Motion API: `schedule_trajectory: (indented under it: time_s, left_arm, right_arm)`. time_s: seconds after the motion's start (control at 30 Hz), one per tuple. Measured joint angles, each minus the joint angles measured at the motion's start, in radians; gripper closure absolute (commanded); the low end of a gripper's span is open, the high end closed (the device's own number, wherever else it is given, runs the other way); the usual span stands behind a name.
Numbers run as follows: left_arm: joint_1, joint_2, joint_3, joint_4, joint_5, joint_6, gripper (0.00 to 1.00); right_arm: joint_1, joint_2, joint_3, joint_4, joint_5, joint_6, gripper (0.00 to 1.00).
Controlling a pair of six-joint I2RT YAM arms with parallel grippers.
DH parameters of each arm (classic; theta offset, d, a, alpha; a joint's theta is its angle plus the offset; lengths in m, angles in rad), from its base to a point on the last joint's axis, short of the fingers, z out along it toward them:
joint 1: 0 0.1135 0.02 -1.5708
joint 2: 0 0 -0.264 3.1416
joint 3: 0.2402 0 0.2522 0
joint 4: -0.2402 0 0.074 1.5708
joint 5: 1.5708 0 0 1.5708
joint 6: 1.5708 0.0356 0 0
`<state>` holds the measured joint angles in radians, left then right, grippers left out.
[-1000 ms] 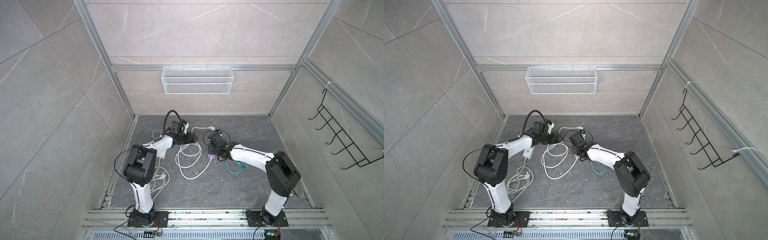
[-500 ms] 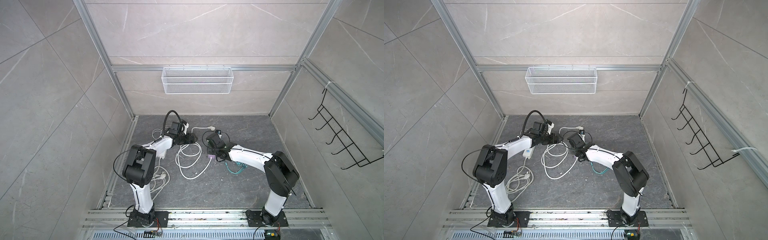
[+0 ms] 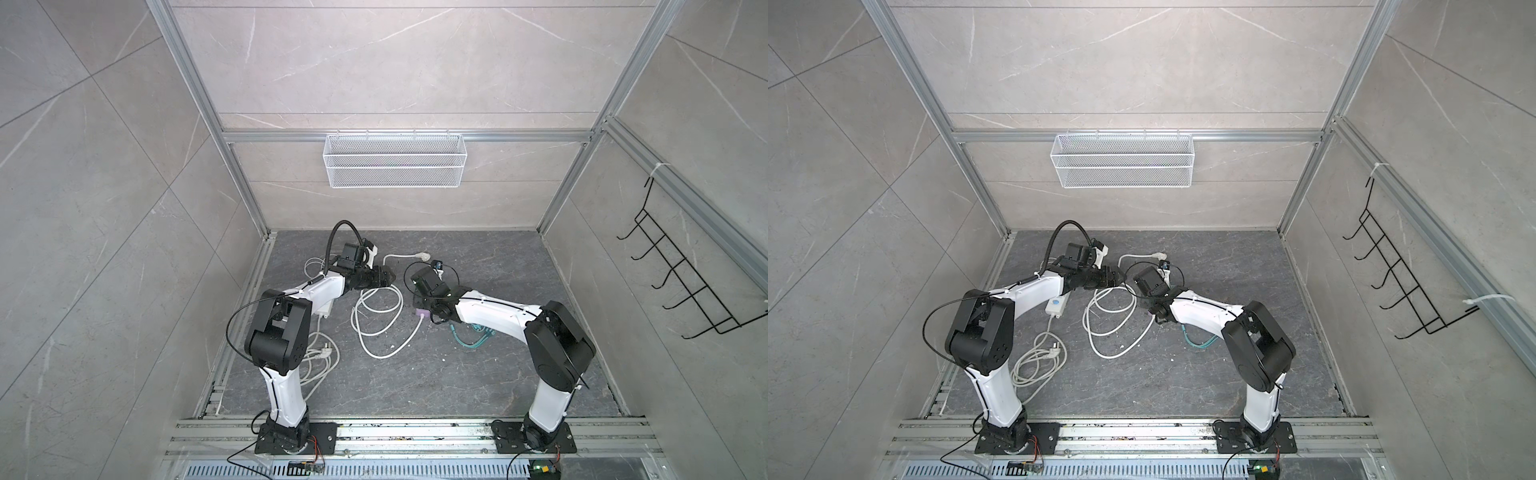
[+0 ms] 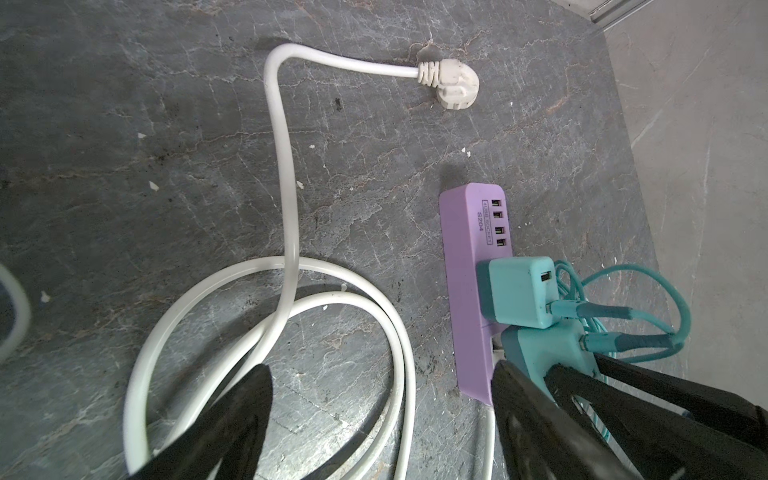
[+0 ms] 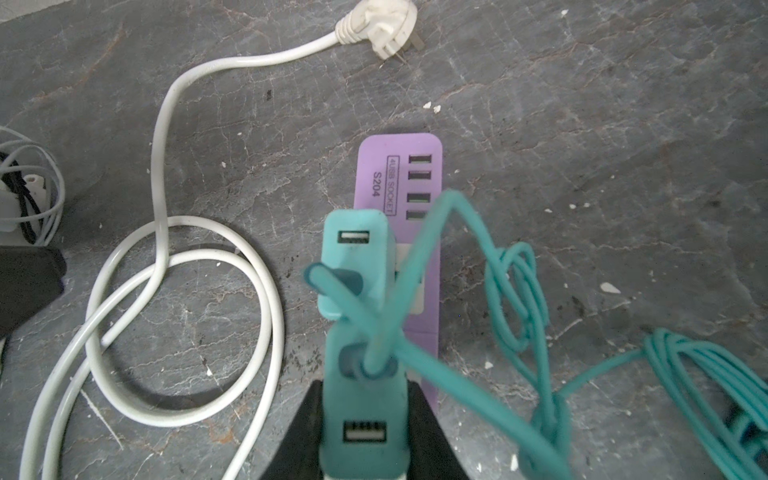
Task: Insert the plug
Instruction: 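Align the charger prongs with the socket beside the first charger, right gripper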
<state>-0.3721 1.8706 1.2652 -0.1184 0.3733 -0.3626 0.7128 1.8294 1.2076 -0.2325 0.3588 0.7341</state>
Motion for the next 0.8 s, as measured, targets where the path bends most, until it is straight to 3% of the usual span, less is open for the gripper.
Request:
schedule_trajectory:
  time_s: [0.47, 0.8]
  left_arm:
    - [0.0, -0.061, -0.022, 0.02, -0.001, 0.0, 0.15]
    - [0.0, -0.102, -0.082, 0.033, -0.032, 0.0, 0.15]
  right_arm:
    - [0.052, 0.061, 0.036, -0.014, 0.118, 0.06, 0.97]
    - [0.071, 0.134, 0.161, -0.169, 0.173, 0.116, 0.97]
